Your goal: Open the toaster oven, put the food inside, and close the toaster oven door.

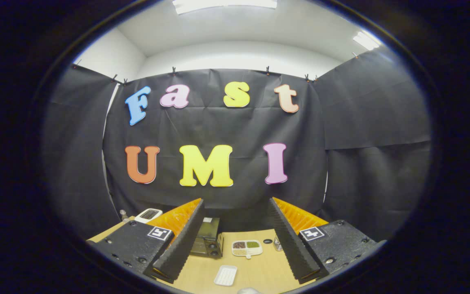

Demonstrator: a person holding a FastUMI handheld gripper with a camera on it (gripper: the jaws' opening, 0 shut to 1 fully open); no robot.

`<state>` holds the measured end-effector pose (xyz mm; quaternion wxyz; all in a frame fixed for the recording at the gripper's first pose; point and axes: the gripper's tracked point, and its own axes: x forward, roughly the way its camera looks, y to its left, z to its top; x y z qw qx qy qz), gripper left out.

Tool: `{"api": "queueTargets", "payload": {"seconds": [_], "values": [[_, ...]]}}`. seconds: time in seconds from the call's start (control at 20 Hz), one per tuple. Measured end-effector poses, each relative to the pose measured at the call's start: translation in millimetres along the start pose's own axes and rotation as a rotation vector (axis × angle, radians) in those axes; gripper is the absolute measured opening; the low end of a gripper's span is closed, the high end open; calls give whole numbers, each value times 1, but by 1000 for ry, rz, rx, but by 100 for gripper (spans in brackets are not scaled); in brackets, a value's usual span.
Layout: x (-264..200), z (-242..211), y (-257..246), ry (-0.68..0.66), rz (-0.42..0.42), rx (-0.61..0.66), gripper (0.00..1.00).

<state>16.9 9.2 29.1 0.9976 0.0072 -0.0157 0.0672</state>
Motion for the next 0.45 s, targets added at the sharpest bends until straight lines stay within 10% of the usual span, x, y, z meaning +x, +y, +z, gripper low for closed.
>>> {"api": "queueTargets", "payload": {"seconds": [0.45], "values": [[3,-6,3,18,18,13,99]]}}
